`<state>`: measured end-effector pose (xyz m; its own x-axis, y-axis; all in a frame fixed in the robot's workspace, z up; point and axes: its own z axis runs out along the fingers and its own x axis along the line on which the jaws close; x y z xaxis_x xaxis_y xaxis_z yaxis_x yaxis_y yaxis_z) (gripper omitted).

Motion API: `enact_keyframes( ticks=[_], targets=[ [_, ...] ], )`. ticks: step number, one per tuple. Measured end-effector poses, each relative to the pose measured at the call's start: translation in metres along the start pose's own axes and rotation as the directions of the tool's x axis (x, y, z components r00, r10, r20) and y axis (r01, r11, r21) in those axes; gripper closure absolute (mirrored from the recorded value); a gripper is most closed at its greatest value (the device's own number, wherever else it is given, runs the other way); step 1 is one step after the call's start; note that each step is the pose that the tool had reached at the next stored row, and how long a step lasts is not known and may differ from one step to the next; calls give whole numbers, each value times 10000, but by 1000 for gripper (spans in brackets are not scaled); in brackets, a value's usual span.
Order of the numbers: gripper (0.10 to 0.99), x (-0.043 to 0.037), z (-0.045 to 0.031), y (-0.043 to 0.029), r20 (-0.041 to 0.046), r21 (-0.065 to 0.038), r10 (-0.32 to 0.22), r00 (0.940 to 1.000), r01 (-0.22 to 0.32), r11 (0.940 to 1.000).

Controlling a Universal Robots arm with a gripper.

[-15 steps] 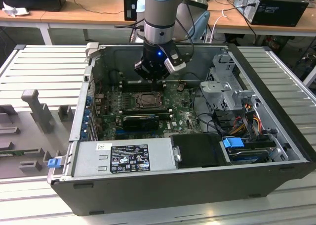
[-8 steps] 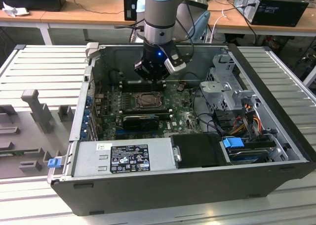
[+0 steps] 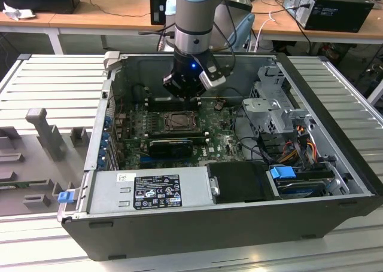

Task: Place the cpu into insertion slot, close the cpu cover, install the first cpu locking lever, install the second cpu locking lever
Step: 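Install the second cpu locking lever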

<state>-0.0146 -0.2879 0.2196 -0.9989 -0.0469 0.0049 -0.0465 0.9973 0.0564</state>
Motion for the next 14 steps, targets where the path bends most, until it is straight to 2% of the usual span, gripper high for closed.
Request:
enact_keyframes(
  ticks=[6,14],
  targets=[
    [980,1,-7,-16,0,1,1,10000,-1,10000],
    [980,1,-83,-12,1,-1,1,10000,-1,10000]
  ],
)
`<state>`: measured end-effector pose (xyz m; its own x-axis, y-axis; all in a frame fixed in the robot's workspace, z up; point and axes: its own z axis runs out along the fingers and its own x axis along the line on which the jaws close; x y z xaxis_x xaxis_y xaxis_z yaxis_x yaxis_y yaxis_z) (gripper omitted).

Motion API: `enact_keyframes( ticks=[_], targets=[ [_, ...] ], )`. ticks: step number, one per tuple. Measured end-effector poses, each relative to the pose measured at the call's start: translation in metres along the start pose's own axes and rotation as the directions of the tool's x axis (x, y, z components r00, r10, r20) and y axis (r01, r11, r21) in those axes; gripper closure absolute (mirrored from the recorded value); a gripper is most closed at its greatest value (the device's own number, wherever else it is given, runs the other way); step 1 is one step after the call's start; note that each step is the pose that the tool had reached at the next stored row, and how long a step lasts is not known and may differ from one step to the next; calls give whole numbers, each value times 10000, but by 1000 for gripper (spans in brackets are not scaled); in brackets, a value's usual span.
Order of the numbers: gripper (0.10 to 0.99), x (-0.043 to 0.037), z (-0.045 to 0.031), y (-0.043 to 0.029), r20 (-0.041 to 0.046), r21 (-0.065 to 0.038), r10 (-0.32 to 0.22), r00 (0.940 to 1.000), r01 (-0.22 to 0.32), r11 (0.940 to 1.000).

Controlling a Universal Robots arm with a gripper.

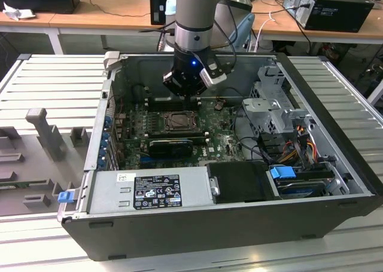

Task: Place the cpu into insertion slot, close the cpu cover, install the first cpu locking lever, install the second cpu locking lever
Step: 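Install the second cpu locking lever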

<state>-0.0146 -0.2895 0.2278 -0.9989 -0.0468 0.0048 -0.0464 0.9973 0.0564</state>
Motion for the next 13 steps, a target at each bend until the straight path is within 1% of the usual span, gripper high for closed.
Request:
enact_keyframes(
  ticks=[3,7,11,13],
  targets=[
    [980,1,-34,2,0,0,-1,10000,1,10000],
    [980,2,-40,-5,-2,0,0,10000,0,10000],
    [980,3,-41,-28,0,-2,1,10000,-1,10000],
    [980,3,-61,-28,-2,0,1,10000,-1,10000]
  ],
)
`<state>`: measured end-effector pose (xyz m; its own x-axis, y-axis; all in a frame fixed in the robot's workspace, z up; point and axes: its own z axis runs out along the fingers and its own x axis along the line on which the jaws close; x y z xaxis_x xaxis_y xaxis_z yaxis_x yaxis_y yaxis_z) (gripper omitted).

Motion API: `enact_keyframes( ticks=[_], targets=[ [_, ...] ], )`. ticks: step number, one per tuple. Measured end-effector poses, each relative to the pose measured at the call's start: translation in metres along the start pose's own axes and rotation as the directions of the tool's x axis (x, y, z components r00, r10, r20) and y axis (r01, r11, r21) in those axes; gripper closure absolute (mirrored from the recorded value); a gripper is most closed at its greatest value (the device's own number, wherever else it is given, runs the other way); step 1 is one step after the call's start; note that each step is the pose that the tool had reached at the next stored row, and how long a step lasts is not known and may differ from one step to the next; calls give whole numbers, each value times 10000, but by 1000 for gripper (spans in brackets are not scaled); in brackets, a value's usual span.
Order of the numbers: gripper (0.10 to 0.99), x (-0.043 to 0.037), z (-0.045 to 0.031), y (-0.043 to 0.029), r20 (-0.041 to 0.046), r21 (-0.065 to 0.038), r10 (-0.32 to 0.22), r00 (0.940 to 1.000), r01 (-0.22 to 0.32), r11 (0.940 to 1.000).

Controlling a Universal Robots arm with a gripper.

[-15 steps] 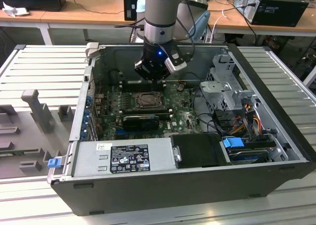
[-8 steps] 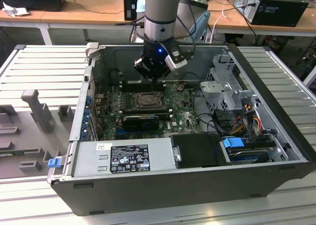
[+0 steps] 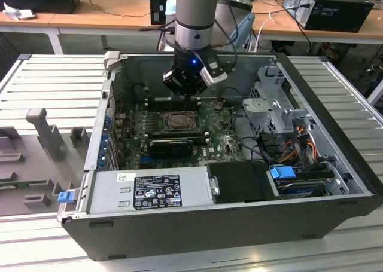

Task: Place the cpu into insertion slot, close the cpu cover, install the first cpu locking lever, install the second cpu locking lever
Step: 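Install the second cpu locking lever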

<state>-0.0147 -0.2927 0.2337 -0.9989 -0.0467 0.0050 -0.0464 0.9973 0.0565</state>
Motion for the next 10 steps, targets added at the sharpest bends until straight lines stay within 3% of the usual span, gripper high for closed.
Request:
enact_keyframes(
  ticks=[5,9,10],
  targets=[
    [980,0,-121,7,1,-1,-1,10000,1,10000],
    [980,6,-127,-45,1,-3,-1,10000,1,10000],
    [980,6,-157,-45,0,0,1,10000,-1,10000]
  ],
)
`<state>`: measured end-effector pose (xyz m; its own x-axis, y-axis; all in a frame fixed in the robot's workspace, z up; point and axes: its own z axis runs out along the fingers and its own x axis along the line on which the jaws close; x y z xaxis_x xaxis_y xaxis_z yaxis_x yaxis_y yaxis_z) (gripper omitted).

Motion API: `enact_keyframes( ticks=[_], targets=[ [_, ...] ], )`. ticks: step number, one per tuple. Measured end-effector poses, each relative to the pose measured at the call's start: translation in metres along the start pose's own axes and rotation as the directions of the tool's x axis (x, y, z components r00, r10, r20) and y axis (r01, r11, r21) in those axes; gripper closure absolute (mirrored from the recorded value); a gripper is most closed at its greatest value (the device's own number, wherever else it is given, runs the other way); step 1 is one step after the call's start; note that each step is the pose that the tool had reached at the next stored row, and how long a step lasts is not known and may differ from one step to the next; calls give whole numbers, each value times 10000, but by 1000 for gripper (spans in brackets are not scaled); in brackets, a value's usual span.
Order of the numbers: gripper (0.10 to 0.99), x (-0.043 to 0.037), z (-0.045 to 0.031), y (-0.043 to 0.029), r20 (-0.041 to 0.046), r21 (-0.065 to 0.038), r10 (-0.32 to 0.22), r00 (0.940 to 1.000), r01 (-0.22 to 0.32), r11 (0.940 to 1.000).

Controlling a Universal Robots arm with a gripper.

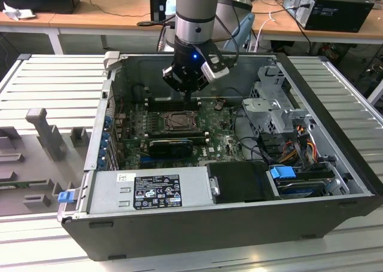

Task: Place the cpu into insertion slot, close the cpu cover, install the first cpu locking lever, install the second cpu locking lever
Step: 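Install the second cpu locking lever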

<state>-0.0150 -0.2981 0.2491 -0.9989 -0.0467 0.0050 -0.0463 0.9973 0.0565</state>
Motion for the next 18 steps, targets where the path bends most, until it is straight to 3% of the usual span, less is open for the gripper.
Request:
enact_keyframes(
  ticks=[4,10,18],
  targets=[
    [980,0,-64,2,0,0,-2,10000,2,10000],
    [980,1,-68,-17,0,-3,-2,10000,2,10000],
    [980,5,-74,-116,1,-4,-2,10000,2,10000]
  ],
)
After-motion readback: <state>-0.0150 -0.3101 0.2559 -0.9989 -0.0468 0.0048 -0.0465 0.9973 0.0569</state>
